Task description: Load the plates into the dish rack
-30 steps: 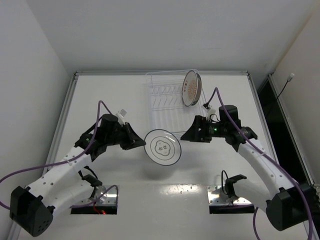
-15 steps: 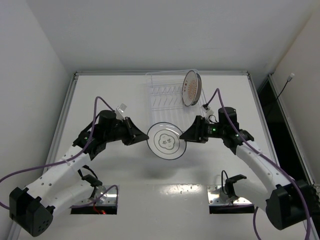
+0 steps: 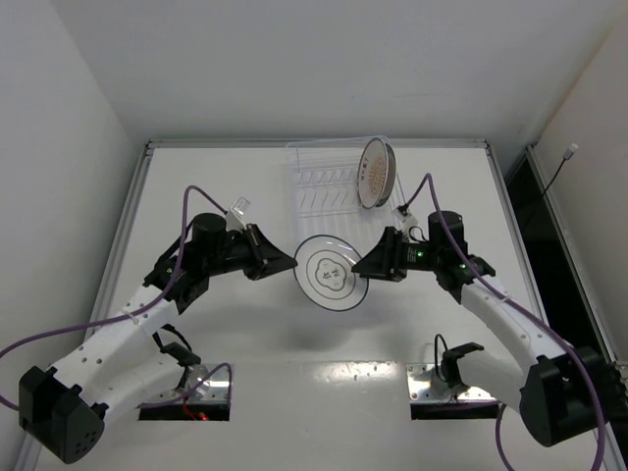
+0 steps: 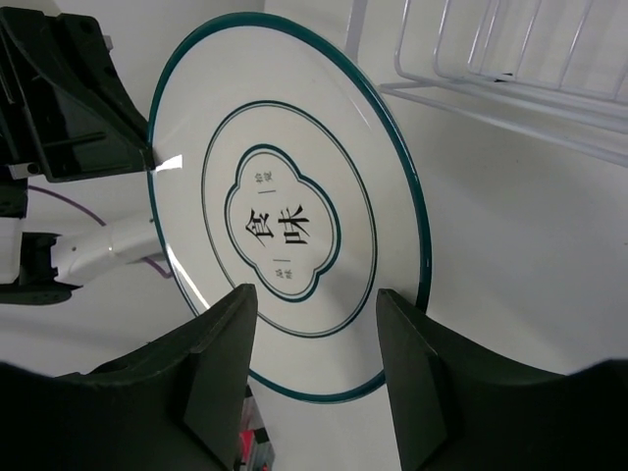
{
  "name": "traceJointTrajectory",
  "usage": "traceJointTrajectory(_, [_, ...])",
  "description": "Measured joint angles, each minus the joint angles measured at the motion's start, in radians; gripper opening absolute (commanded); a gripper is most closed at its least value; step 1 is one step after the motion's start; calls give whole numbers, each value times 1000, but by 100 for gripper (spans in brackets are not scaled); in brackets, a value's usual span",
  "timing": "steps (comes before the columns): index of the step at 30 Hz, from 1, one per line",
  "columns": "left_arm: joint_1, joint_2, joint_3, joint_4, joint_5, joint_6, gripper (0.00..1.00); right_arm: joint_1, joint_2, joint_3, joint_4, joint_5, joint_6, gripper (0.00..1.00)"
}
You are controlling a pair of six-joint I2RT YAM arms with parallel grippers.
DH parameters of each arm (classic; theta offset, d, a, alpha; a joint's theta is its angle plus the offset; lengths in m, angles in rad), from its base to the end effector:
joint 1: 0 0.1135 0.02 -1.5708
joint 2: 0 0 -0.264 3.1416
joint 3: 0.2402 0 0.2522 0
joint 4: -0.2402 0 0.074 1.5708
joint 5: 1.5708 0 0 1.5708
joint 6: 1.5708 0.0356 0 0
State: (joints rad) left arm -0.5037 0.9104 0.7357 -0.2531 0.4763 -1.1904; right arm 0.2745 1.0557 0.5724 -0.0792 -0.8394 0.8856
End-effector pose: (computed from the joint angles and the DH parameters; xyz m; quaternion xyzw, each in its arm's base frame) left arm 0.1724 -0.1136 0.2947 -0.1550 0.8126 -0.5253 0.1994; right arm 0.2021 0.0844 0.2304 0.0528 0.8218 0.5402 0.1734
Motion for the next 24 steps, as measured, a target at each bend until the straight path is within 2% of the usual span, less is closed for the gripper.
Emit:
traceJointTrajectory(5, [0,0,0,-1,0,0,0,-32,-8,89,-120,2,-73,54])
traceJointTrajectory(10, [0,0,5,-3,3,0,0,-76,-12,184,-209,26,-154,55])
traceJointTrajectory(19, [0,0,34,-1,4,0,0,-111,-18,135,-243,26,-170,56])
traceJointTrajectory(23, [-2,0,36,5,5,-1,0,-111,-23,96,-208,13,-146,56])
traceJointTrajectory(24, [-2,0,36,9,6,-1,0,-111,-25,82,-194,7,-132,53])
